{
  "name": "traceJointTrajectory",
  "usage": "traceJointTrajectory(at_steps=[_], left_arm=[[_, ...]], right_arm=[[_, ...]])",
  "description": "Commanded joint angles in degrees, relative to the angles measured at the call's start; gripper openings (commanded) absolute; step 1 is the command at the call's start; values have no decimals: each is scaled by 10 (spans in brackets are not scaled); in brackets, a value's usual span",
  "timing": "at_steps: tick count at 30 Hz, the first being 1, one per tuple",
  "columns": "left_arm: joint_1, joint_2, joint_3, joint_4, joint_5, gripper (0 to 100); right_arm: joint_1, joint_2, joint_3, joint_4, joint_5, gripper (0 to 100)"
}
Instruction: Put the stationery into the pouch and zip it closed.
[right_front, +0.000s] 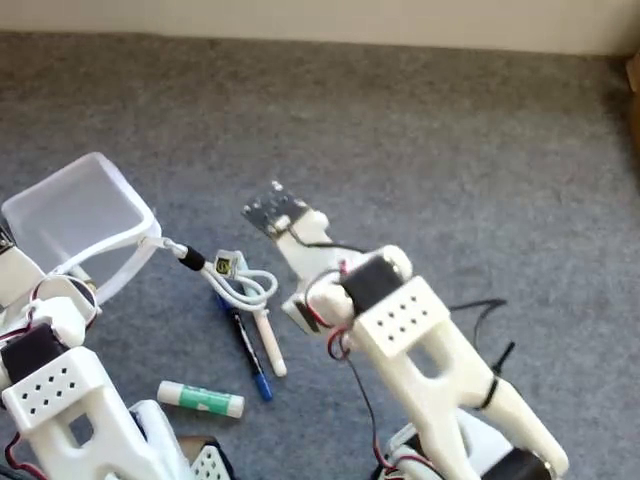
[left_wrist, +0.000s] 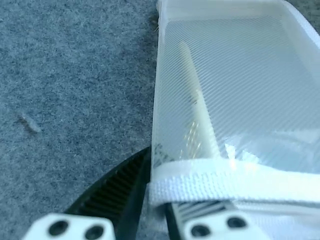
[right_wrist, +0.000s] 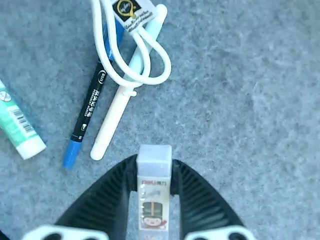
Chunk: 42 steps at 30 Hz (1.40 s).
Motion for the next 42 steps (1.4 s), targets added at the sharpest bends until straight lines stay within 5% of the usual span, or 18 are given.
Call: traceJointTrajectory(at_steps=[1, 13, 23, 31, 42], left_arm=[[10, 3, 0, -6, 3, 7], [13, 3, 0, -6, 3, 7], [60, 2, -3, -4, 3, 7], [123, 2, -95, 124, -25, 6], [201, 2, -177, 194, -53, 6]], right_arm=[[33, -57, 33, -55, -14, 6], [99, -178, 229, -244, -53, 5], [102, -228, 264, -258, -56, 5], [102, -228, 265, -258, -56, 5], [102, -233, 327, -328, -56, 5]])
